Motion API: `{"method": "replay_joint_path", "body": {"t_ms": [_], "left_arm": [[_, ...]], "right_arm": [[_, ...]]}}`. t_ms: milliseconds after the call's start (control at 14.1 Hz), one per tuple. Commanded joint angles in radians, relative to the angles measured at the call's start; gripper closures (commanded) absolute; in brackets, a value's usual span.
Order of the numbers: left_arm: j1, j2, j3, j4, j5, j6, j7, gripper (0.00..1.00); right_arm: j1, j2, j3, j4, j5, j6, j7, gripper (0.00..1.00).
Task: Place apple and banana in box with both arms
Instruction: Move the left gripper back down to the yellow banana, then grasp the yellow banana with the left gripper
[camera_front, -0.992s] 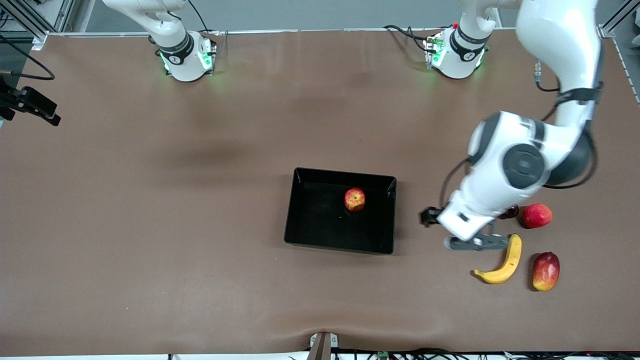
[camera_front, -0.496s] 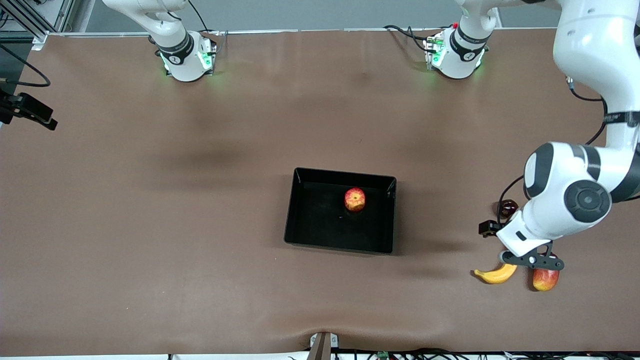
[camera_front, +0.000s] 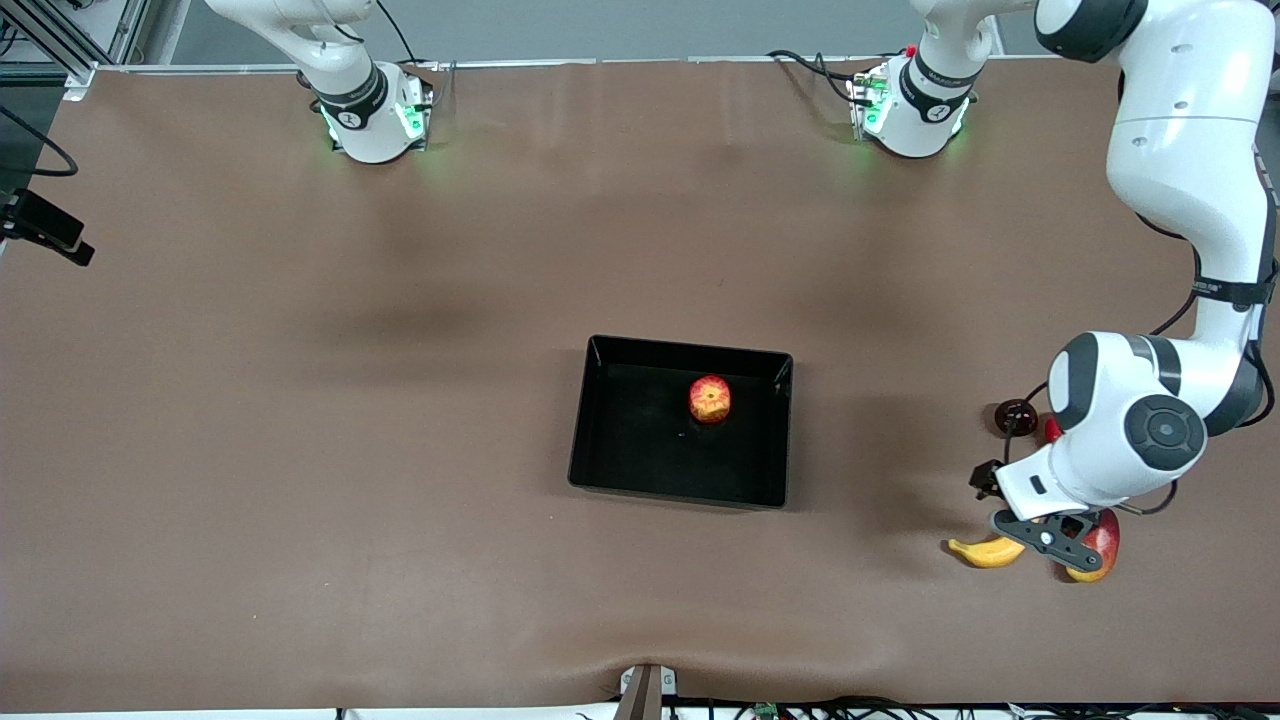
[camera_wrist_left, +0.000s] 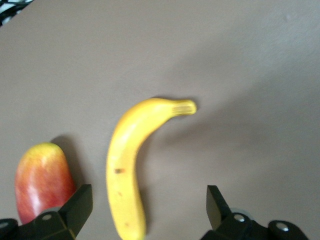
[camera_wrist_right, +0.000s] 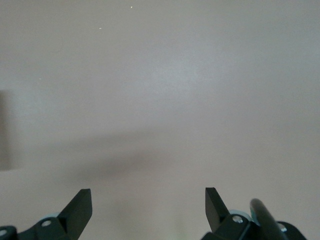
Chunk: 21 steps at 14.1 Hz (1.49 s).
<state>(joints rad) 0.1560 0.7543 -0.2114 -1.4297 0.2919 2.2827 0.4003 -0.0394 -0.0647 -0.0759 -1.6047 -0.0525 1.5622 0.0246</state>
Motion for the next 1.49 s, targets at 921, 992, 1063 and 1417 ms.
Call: {"method": "replay_joint_path", "body": {"t_ms": [921, 992, 1063, 1417], "left_arm": [[0.048, 0.12, -0.008, 0.005, 0.021, 0.207, 0.086, 1.0], [0.047, 0.111, -0.009, 0.005, 0.021, 0.199, 0.083, 1.0], [0.047, 0.093, -0.017, 0.003, 0.021, 0.181, 0.083, 1.0], [-0.035, -0.065, -0.052, 0.0, 0.007, -0.004, -0.071, 1.0]], "right_arm": [[-0.042, 0.011, 0.007, 0.029, 0.072, -0.021, -0.091, 0.0], [-0.042, 0.011, 0.007, 0.029, 0.072, -0.021, -0.091, 0.0], [-0.04, 0.011, 0.007, 0.028, 0.072, -0.022, -0.091, 0.0], [-0.043, 0.011, 0.007, 0.028, 0.074, -0.025, -0.091, 0.0]]}}
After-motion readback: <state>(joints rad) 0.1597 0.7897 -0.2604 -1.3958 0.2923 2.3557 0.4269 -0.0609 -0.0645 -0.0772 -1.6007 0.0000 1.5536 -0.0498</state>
